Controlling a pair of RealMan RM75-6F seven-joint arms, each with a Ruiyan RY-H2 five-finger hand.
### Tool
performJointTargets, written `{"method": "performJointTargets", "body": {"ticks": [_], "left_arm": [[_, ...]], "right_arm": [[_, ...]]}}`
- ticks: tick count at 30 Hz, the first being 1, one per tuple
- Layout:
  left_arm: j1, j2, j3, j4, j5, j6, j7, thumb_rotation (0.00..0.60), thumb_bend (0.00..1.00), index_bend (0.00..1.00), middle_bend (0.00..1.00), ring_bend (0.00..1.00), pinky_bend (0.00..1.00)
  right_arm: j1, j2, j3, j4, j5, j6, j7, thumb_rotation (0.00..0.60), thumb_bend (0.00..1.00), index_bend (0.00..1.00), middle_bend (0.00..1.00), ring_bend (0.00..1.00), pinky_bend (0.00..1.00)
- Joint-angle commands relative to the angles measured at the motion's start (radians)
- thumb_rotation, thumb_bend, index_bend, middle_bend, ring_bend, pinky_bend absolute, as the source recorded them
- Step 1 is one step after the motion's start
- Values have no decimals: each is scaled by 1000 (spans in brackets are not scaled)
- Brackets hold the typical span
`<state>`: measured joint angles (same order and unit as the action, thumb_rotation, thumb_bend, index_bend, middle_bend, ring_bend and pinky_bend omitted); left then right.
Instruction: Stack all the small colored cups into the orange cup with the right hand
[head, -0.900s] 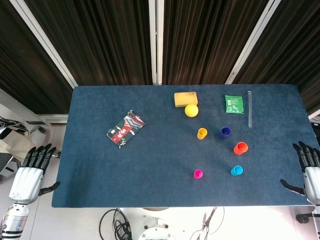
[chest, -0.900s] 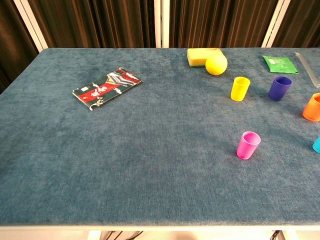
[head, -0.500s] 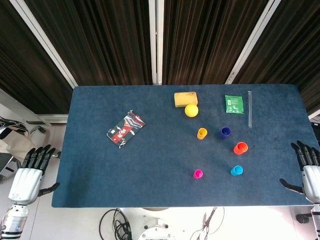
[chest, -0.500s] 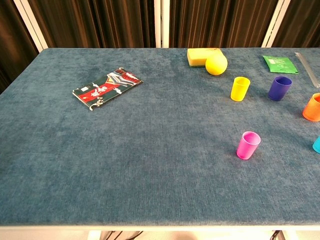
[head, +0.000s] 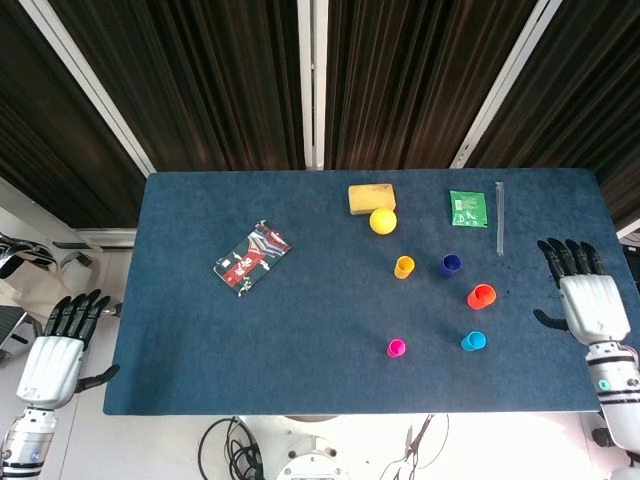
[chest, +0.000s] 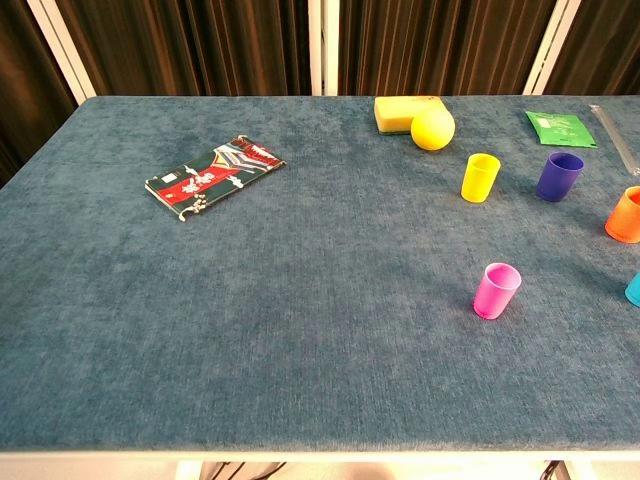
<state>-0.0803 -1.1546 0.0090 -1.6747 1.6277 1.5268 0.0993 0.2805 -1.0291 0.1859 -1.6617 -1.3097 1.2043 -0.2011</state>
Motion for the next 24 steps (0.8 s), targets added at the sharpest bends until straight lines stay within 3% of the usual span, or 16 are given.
{"method": "performJointTargets", "body": {"ticks": [1, 11, 24], "left_arm": [[1, 1, 1, 0, -1, -1, 0, 600, 70, 33, 0, 0, 0], [-7, -3, -2, 10, -20, -23, -11, 600, 70, 33, 0, 0, 0], [-5, 4, -6, 25, -36, -19, -41, 600, 70, 33, 0, 0, 0]], "right_arm": [[94, -67, 42, 40, 93, -96, -120, 600, 73, 0, 128, 53, 0], [276, -226, 55, 152, 330, -278, -311, 600, 74, 0, 130, 67, 0], [375, -385, 24, 323, 469, -335, -363, 600, 90, 0, 145, 100, 32]]}}
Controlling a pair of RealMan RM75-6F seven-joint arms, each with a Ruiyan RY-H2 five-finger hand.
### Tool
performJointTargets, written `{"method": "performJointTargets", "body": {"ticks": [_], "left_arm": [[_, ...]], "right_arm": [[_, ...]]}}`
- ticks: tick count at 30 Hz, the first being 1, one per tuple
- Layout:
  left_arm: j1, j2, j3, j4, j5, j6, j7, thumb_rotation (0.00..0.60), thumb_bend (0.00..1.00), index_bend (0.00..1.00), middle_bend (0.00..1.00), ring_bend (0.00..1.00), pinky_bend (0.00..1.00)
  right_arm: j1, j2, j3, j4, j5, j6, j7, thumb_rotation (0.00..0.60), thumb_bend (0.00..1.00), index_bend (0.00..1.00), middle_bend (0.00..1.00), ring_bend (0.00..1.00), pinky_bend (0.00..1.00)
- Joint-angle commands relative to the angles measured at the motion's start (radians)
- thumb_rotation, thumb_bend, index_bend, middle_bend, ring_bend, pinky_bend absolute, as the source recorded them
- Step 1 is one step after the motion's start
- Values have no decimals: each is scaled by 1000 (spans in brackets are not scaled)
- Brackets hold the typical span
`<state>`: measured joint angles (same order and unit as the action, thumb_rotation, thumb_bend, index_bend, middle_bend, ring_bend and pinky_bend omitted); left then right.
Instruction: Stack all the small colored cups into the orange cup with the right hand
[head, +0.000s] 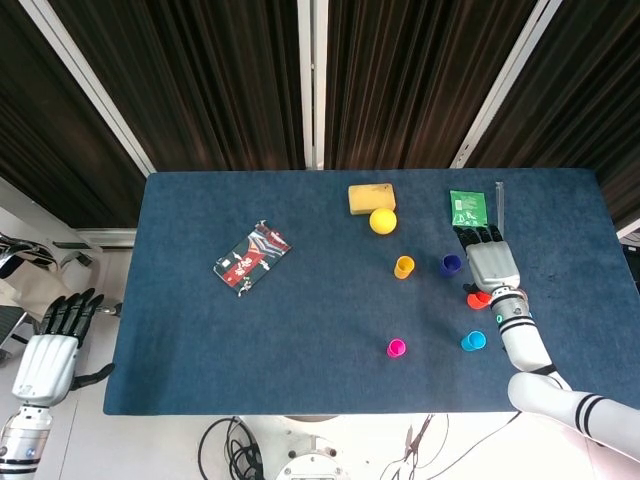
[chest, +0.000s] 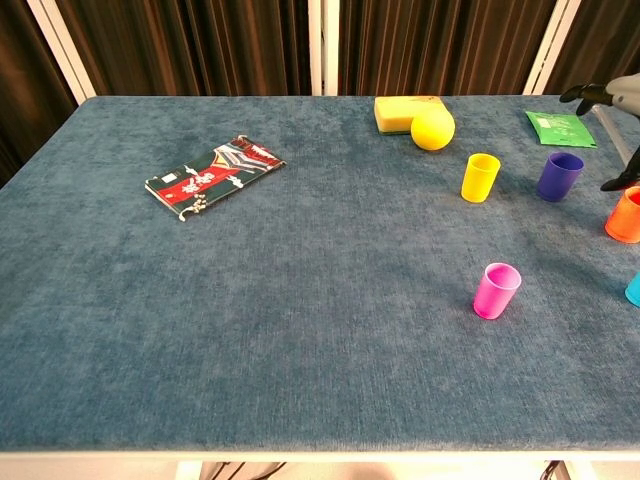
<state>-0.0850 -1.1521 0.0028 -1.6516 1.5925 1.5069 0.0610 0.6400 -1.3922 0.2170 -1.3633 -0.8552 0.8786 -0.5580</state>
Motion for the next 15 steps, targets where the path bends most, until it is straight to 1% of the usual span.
{"method": "performJointTargets", "body": {"ticks": [1, 7, 15], "left_arm": [[0, 3, -1, 3, -1, 2, -6, 600, 70, 33, 0, 0, 0], [2, 9, -2, 6, -2, 5, -15, 600, 70, 33, 0, 0, 0], [2, 14, -1, 10, -3, 5, -23, 600, 70, 33, 0, 0, 0]], "right_arm": [[20, -32, -7, 37, 19, -8, -5, 600, 96, 0, 150, 111, 46], [37, -64, -11, 73, 24, -2, 7, 600, 127, 41, 187, 166, 108], [68, -97, -23, 102, 39, -16, -4, 600, 151, 92, 202, 201, 125]]}}
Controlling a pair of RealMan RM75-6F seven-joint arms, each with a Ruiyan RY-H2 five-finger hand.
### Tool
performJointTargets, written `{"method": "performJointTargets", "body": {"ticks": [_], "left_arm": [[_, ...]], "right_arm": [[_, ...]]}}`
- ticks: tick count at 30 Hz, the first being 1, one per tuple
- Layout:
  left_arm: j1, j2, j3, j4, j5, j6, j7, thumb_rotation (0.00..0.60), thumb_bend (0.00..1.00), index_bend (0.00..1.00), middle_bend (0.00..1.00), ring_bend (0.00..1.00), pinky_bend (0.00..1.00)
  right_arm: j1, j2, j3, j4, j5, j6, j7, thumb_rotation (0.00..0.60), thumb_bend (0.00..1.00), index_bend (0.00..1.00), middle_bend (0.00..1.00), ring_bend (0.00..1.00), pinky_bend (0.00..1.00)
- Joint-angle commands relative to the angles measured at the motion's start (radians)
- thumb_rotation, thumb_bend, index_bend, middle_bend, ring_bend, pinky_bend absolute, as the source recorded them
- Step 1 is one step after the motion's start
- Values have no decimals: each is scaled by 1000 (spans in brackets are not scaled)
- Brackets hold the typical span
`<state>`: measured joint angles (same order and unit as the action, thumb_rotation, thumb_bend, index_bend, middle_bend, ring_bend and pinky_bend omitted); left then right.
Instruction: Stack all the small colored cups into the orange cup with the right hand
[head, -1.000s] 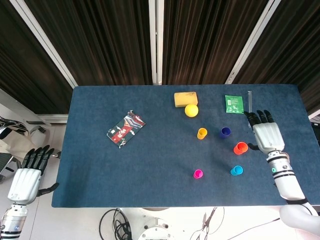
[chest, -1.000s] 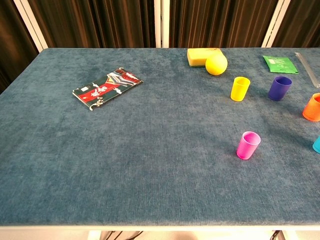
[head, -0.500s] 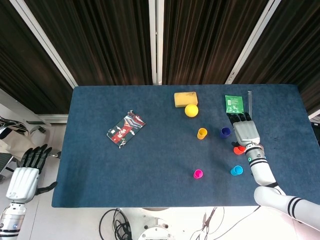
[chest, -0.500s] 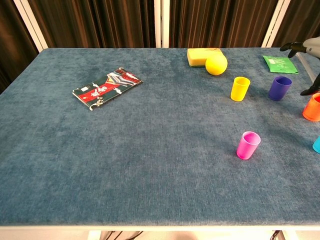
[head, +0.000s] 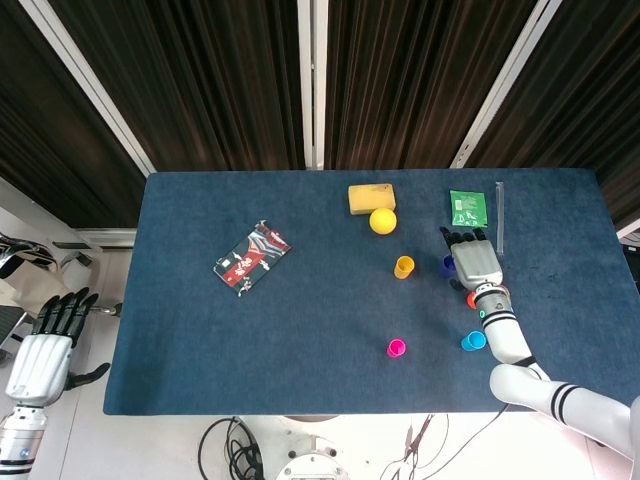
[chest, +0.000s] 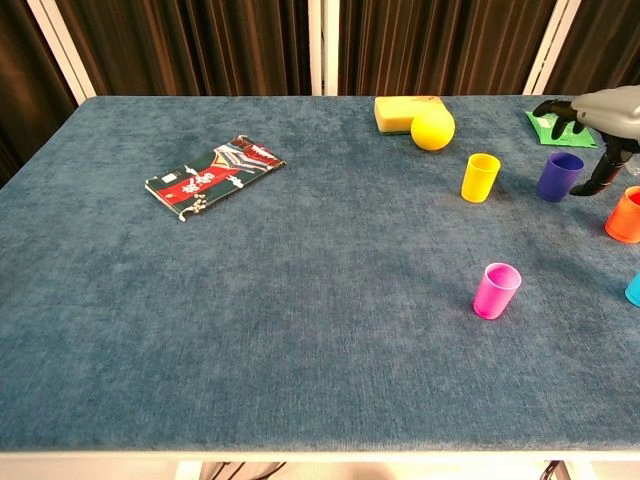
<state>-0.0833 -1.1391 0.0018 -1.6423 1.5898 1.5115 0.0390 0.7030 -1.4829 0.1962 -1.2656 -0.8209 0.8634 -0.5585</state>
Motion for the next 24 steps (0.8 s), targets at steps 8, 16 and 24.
{"method": "performJointTargets", "body": {"ticks": [8, 16, 24], "left_arm": [[9, 0, -3, 14, -3, 17, -11, 600, 70, 34, 0, 0, 0], [9, -1, -4, 20, -2, 18, -18, 600, 70, 34, 0, 0, 0], [13, -1, -2, 25, -3, 20, -22, 600, 70, 34, 0, 0, 0]], "right_arm": [[17, -34, -10, 41, 35, -7, -4, 600, 169, 218, 259, 262, 138], [18, -50, -17, 59, 33, 1, 8, 600, 213, 259, 342, 311, 176], [20, -63, -20, 69, 20, 17, 18, 600, 238, 317, 391, 351, 213]]}}
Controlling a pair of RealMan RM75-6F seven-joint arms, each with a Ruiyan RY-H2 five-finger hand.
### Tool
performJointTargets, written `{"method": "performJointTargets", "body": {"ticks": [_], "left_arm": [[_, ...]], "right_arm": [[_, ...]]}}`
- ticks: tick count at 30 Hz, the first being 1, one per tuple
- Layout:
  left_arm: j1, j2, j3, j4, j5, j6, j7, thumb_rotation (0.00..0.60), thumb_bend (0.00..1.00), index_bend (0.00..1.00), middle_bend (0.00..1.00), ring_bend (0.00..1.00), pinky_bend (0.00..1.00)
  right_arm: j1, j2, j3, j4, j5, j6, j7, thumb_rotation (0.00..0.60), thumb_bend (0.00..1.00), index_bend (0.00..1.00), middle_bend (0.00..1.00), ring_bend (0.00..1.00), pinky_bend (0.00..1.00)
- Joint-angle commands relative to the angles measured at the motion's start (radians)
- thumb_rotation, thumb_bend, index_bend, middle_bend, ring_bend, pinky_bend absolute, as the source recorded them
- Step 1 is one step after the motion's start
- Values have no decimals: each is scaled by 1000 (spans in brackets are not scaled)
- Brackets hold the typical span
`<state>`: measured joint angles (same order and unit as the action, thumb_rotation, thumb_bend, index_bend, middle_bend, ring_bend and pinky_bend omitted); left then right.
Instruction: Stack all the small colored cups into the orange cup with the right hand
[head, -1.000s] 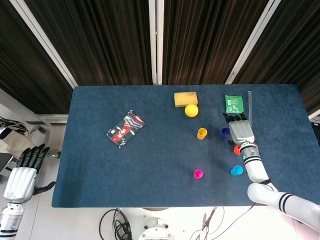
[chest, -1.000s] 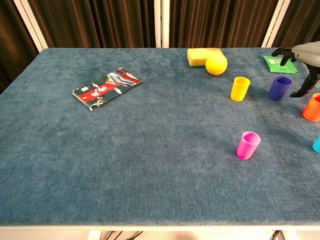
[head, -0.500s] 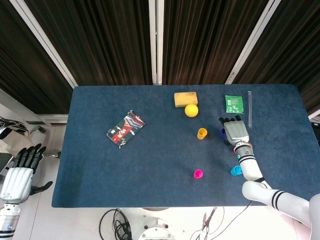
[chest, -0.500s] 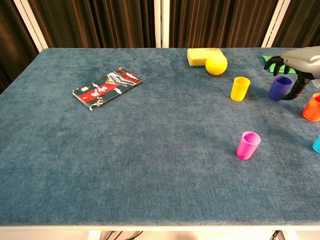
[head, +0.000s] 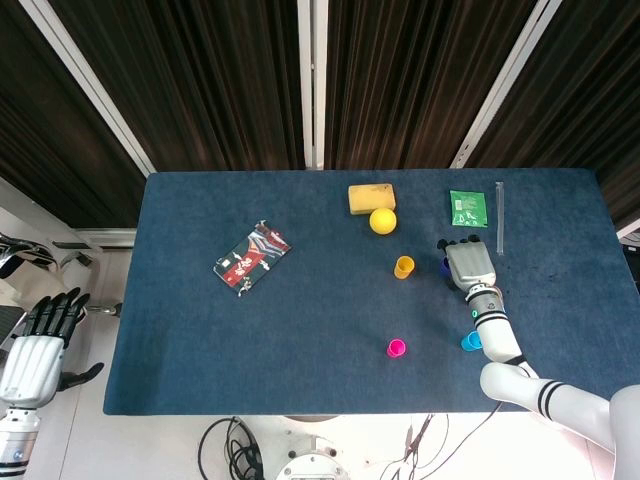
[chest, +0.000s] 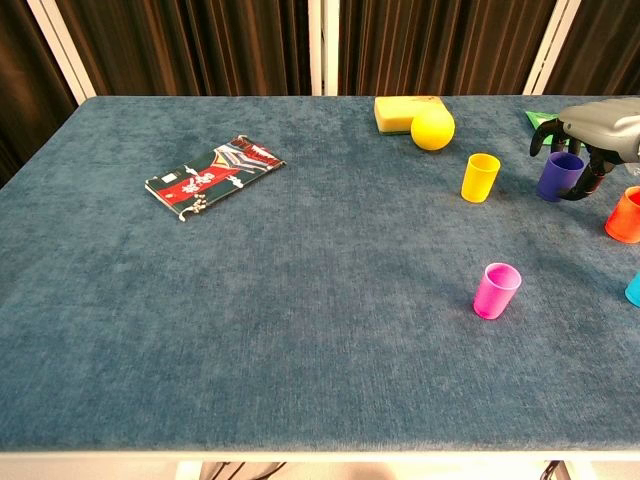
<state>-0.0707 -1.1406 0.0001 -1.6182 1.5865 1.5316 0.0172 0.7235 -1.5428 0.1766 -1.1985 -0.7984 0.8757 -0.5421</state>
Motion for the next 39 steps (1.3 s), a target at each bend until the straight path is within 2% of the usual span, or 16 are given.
{"method": "performJointTargets", "body": {"ticks": [1, 7, 17, 22, 27, 32, 35, 39], "left_arm": [[0, 0, 0, 1, 0, 0, -1, 600, 70, 34, 0, 0, 0], [1, -1, 1, 3, 1, 1, -4, 600, 71, 34, 0, 0, 0], [4, 0, 1, 2, 1, 5, -4, 600, 70, 35, 0, 0, 0], [3, 2, 0, -3, 3, 4, 2, 600, 70, 35, 0, 0, 0], [2, 0, 0, -6, 6, 3, 7, 600, 70, 35, 0, 0, 0], [3, -4, 5, -4, 7, 0, 11, 600, 70, 35, 0, 0, 0], [4, -6, 8, -3, 9, -3, 12, 600, 71, 35, 0, 0, 0], [4, -6, 9, -9, 20, 5, 17, 600, 71, 35, 0, 0, 0]], "right_arm": [[-1, -4, -1, 3, -4, 7, 2, 600, 243, 331, 398, 364, 219], [-4, -9, -2, 9, -9, 18, 5, 600, 273, 426, 423, 408, 234], [-15, 11, 7, -20, -29, 39, 28, 600, 303, 463, 438, 436, 256], [-32, 99, 29, -151, -58, 96, 40, 600, 303, 464, 439, 436, 256], [-69, 253, 46, -366, -57, 160, 28, 600, 304, 470, 442, 441, 241], [-96, 395, 19, -538, -13, 174, -31, 600, 306, 473, 441, 442, 236], [-106, 438, -10, -585, 2, 189, -71, 600, 308, 481, 441, 442, 237], [-117, 445, -43, -598, 18, 191, -88, 600, 308, 489, 442, 442, 239]]}}
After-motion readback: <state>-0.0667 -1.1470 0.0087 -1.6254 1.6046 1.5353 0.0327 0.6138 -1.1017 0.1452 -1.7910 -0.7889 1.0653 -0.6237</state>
